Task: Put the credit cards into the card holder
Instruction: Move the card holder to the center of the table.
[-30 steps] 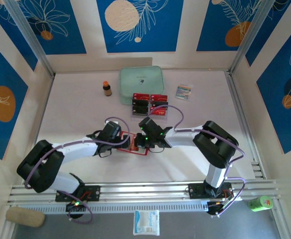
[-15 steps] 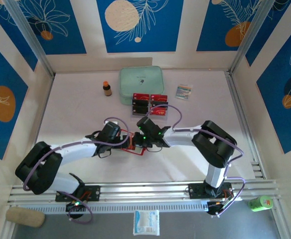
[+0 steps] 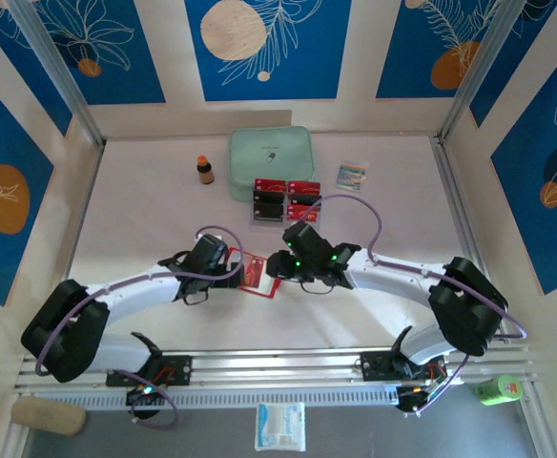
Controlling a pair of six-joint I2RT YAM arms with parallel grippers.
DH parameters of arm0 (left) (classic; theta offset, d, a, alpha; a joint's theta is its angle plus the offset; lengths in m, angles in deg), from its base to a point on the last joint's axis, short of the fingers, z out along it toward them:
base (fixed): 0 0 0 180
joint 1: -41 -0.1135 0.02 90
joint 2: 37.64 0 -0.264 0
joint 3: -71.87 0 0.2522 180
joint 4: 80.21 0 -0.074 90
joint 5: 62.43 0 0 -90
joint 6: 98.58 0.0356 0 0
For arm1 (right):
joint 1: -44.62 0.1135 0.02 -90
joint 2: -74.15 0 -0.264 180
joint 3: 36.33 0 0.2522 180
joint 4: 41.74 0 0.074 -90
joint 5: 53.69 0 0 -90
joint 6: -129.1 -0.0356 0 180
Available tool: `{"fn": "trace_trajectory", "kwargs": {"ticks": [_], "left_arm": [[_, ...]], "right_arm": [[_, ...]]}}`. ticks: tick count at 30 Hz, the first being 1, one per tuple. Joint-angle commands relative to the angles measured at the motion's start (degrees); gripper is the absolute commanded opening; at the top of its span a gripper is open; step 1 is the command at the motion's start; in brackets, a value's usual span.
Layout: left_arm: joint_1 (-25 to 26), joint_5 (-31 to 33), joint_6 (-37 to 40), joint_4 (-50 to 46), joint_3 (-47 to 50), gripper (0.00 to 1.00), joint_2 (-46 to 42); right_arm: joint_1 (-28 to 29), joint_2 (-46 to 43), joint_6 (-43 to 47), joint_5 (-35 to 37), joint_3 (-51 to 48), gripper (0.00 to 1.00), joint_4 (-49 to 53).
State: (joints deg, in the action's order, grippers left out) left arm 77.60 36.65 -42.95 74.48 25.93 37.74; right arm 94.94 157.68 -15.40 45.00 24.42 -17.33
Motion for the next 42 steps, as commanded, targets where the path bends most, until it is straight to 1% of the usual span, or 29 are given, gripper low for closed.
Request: {"fn": "trace_trajectory", "kwargs": {"ticks": [1, 5, 7, 8, 11, 13, 14, 18, 22, 27, 30, 36, 40, 42], "left_arm": [[-0.52, -0.34, 1.19, -2.51, -2.27, 1.00, -1.80], [-0.54, -1.16, 1.22, -2.33, -2.39, 1.00, -2.50], [-0.52, -1.35, 1.02, -2.20, -2.23, 1.00, -2.70], [-0.49, -1.52, 0.93, -2.09, -2.26, 1.00, -2.84], [-0.50, -2.38, 0.52, -1.67, -2.05, 1.00, -3.04], [-0.41, -2.91, -0.03, -1.37, -1.98, 1.00, -3.03], [-0.39, -3.39, -0.49, -0.96, -1.90, 1.00, -3.01], [0.02, -4.15, -2.18, 1.15, -1.37, 1.00, -3.04], [0.64, -4.33, -3.81, 2.50, -0.84, 1.00, -2.94], [1.10, -5.10, -4.86, 3.89, 0.36, 1.00, -3.57], [1.39, -5.43, -5.38, 4.27, 1.05, 1.00, -4.11], [1.90, -5.65, -5.09, 3.93, 1.56, 1.00, -4.41], [2.10, -6.58, -5.17, 5.17, 1.95, 1.00, -3.53], [2.29, -7.36, -5.03, 6.59, 1.99, 1.00, -2.35]], "right_arm": [[-0.24, 2.48, -0.58, 1.42, -0.17, 0.45, 4.10], [-0.68, 6.46, -0.33, 1.49, 1.38, 0.45, 3.85], [-1.18, 7.88, 0.21, 1.33, 1.91, 0.41, 3.33], [-1.49, 8.43, 0.38, 1.33, 2.15, 0.36, 3.45], [-2.61, 8.72, 1.22, 0.53, 2.88, 0.12, 4.77], [-3.33, 7.92, 1.90, -0.10, 3.67, 0.03, 6.58], [-3.77, 7.26, 2.25, -0.52, 4.19, 0.00, 7.88], [-5.48, 5.97, 4.03, -1.84, 6.31, 0.00, 12.17], [-6.55, 6.21, 4.13, -3.50, 6.06, 0.00, 13.23], [-7.08, 5.28, 2.44, -3.33, 4.70, 0.00, 13.94], [-7.37, 4.58, 2.22, -1.75, 5.22, 0.00, 16.65], [-10.32, 2.90, 8.14, -2.32, 4.81, 0.00, 17.72], [-13.44, 2.17, 11.25, -5.54, 3.44, 0.00, 16.18], [-14.86, 2.06, 12.17, -8.36, 2.99, 0.03, 15.00]]}}
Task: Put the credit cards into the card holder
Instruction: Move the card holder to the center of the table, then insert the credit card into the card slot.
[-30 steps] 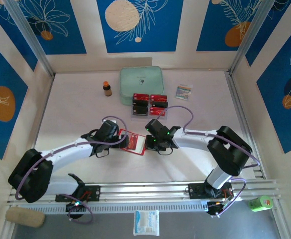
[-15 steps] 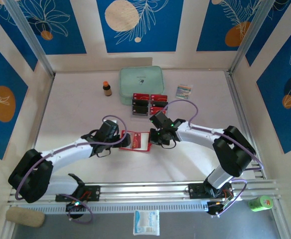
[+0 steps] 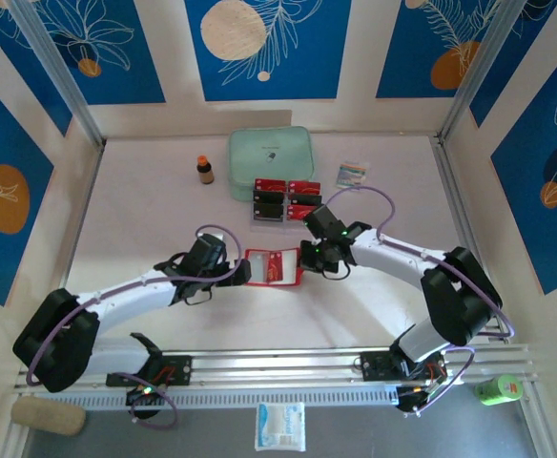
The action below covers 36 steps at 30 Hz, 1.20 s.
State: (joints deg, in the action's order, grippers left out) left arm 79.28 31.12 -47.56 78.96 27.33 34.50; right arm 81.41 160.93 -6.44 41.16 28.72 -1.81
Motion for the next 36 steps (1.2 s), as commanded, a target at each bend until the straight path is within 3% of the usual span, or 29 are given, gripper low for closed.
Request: {"fn": "trace_trajectory", "kwargs": {"ticks": [1, 5, 8, 15, 21, 28, 32, 36], "left_arm": [[0.78, -1.95, -0.40, 2.44, 0.40, 1.00, 1.68], [2.30, -1.07, -1.99, 5.00, 0.73, 1.00, 3.59], [4.32, 0.64, -3.80, 5.82, 0.73, 1.00, 4.30], [7.86, 2.78, -10.06, 10.01, 4.27, 1.00, 2.73], [7.81, 2.55, -14.72, 12.26, 8.76, 1.00, -5.33], [5.80, -0.19, -20.65, 17.11, 13.13, 1.00, -13.30], [4.86, -2.52, -23.89, 27.46, 17.35, 1.00, -16.03], [4.31, -5.00, -24.62, 30.48, 17.70, 1.00, -16.59]], "right_arm": [[-1.80, -1.70, 3.41, -5.79, -1.76, 0.07, -1.42], [-1.57, -5.18, 3.88, -4.69, -2.99, 0.29, -0.60], [-1.64, -9.72, 3.58, -3.71, -4.69, 0.39, 0.44], [-0.97, -18.23, 2.67, -2.87, -8.49, 0.40, -1.12], [0.19, -23.90, 1.03, -1.15, -11.00, 0.40, -1.98], [1.29, -25.25, 0.13, 0.09, -11.03, 0.40, -2.22], [2.03, -25.14, -0.94, 0.26, -11.74, 0.40, -4.46], [3.05, -23.68, -1.00, 0.66, -11.29, 0.40, -5.26]]}}
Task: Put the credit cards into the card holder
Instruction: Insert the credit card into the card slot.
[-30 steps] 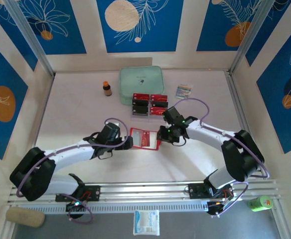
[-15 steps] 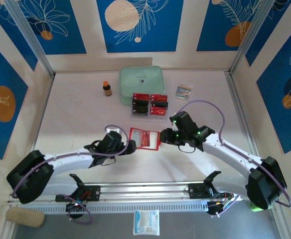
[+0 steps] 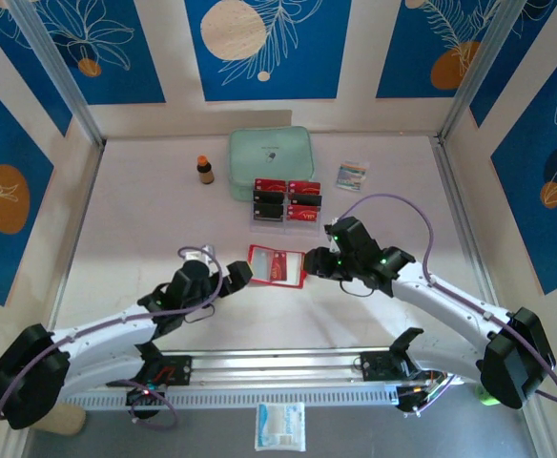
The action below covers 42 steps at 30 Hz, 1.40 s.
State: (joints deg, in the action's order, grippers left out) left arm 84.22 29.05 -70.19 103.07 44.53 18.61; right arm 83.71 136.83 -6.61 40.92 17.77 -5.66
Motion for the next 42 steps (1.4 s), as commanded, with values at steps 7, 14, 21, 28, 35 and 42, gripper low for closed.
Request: {"fn": "trace_trajectory", "kwargs": {"ticks": [7, 14, 21, 28, 35, 42], "left_arm": [[-3.45, -6.14, -5.06, 21.00, 5.00, 1.00, -1.22], [-4.12, -5.92, -3.99, 23.90, 1.20, 1.00, 1.70], [-7.08, -16.94, -12.17, 41.38, -15.76, 1.00, 29.47], [-6.48, -18.24, 0.39, 19.34, -30.57, 1.00, 30.95], [-5.70, -6.29, 18.04, -11.05, -29.02, 1.00, 17.91], [-4.97, 0.00, 27.05, -24.61, -26.17, 1.00, 15.85]], "right_arm": [[1.86, 1.38, -0.83, 1.77, 0.13, 0.40, -1.58], [2.37, 1.84, -1.11, 2.43, 0.83, 0.40, -1.35], [2.83, 0.45, -0.19, 3.00, 2.73, 0.40, 2.01], [1.48, 0.55, 0.96, 2.82, 3.83, 0.40, 3.34], [0.51, 1.78, 0.14, 1.43, 2.53, 0.40, 0.87], [1.26, 8.04, -1.28, -0.55, 0.53, 0.34, -5.26]]}}
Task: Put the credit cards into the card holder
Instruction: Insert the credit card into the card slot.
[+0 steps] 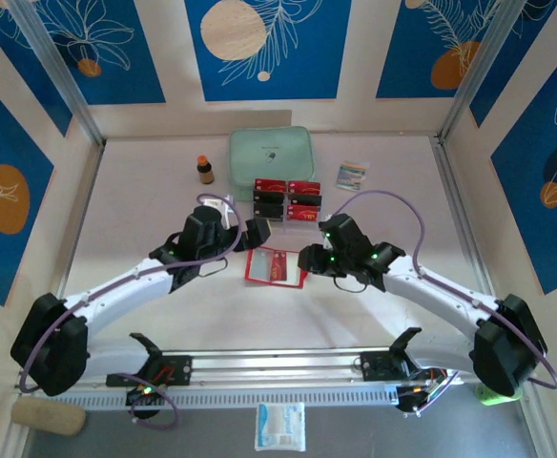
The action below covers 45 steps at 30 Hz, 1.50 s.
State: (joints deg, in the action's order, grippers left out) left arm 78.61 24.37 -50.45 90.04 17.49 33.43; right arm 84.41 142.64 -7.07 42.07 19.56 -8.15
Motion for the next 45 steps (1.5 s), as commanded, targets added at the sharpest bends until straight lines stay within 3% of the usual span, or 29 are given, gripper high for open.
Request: {"fn": "trace_trajectory", "kwargs": {"ticks": [1, 8, 13, 26, 45], "left_arm": [[0.77, 5.25, 8.73, -12.61, 0.76, 1.00, 1.49], [0.96, 7.43, 15.33, -16.02, -1.65, 1.00, 6.48], [1.05, 7.42, 17.03, -15.04, -1.65, 1.00, 9.01], [1.13, 7.39, 19.27, -13.75, -2.36, 1.00, 13.88], [1.93, 10.67, 17.92, -17.26, -1.62, 1.00, 18.75]], "right_arm": [[0.83, 3.67, -1.00, -1.80, -0.92, 0.31, -3.49], [2.39, 12.44, -1.28, -0.62, 3.27, 0.09, -4.73], [3.26, 17.58, -0.07, -0.13, 7.52, 0.03, -3.60], [3.19, 25.96, 1.44, -0.79, 12.19, 0.00, -4.63], [2.48, 31.47, 2.51, -3.69, 13.15, 0.00, -6.56]]}}
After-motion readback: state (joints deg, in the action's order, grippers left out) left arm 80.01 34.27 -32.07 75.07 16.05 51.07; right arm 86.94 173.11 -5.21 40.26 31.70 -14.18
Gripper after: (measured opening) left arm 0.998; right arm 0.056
